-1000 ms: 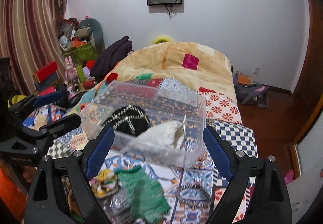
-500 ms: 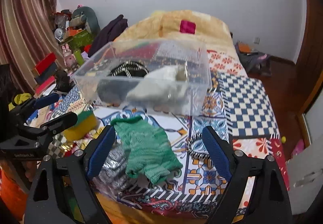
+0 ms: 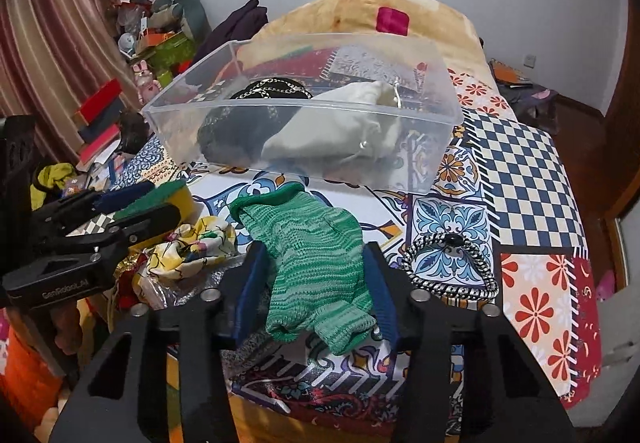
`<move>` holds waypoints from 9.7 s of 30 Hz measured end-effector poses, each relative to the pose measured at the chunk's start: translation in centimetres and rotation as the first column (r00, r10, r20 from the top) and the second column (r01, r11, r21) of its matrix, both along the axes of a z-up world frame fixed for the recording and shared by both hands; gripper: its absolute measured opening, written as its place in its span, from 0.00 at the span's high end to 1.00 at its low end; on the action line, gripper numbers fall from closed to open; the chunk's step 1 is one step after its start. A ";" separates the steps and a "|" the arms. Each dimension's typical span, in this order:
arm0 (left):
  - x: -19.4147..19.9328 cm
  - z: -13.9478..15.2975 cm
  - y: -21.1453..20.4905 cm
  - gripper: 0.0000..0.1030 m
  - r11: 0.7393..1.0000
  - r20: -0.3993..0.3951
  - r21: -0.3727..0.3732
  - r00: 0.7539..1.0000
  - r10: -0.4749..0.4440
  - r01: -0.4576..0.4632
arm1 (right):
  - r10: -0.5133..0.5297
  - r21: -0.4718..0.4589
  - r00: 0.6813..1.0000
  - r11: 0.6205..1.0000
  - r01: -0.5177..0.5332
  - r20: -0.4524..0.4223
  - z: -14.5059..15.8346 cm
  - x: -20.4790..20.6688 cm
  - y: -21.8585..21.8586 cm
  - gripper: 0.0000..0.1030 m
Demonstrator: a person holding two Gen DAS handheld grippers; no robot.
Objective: Organize soft objects
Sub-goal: 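Grasp the green-yellow sponge with the left gripper while the right grasps the green knit sock, then carry the sponge and sock into the clear box and open both grippers, then grasp the floral scrunchie with the left gripper while the right grasps the braided cord, then lower the scrunchie and cord into the clear box and open both grippers, then grasp the red velvet pouch with the left gripper while the right grasps the steel-wool bag, then carry the pouch and steel-wool bag into the clear box and release both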
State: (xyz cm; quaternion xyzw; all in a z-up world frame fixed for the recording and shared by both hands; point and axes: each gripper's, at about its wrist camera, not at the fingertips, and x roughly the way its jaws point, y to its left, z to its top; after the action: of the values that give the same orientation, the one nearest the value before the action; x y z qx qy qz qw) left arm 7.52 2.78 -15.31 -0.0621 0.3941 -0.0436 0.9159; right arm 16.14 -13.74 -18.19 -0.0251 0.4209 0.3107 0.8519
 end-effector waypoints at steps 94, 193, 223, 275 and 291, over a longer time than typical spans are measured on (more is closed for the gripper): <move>-0.4 4.5 -2.0 0.04 0.995 0.087 0.096 0.995 -0.046 0.038 | -0.123 -0.056 0.986 0.990 0.131 0.115 3.8 1.1 -4.4 0.19; 4.9 6.5 1.0 0.35 0.997 0.177 0.059 0.983 0.047 -0.058 | -0.041 -0.057 0.968 0.997 0.057 0.246 7.1 4.9 1.7 0.20; 2.6 -1.1 1.7 0.42 0.997 -0.025 0.022 0.997 0.073 -0.072 | 0.102 -0.042 0.993 0.994 -0.104 -0.059 -0.8 -1.2 2.2 0.63; 8.1 7.7 0.6 0.95 0.999 0.166 -0.032 0.986 -0.017 0.022 | -0.131 0.030 0.960 0.991 0.127 0.246 7.4 7.2 3.3 0.72; 12.1 2.8 0.3 0.83 0.997 -0.011 -0.072 0.999 -0.031 0.030 | -0.095 -0.066 0.984 0.992 0.106 0.152 3.9 9.4 4.5 0.66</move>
State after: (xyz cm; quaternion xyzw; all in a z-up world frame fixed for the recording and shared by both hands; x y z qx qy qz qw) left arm 19.60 3.05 -12.46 -0.0893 0.3989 -0.0713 0.9098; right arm 25.54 -9.23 -14.34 -0.0586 0.3683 0.2488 0.8939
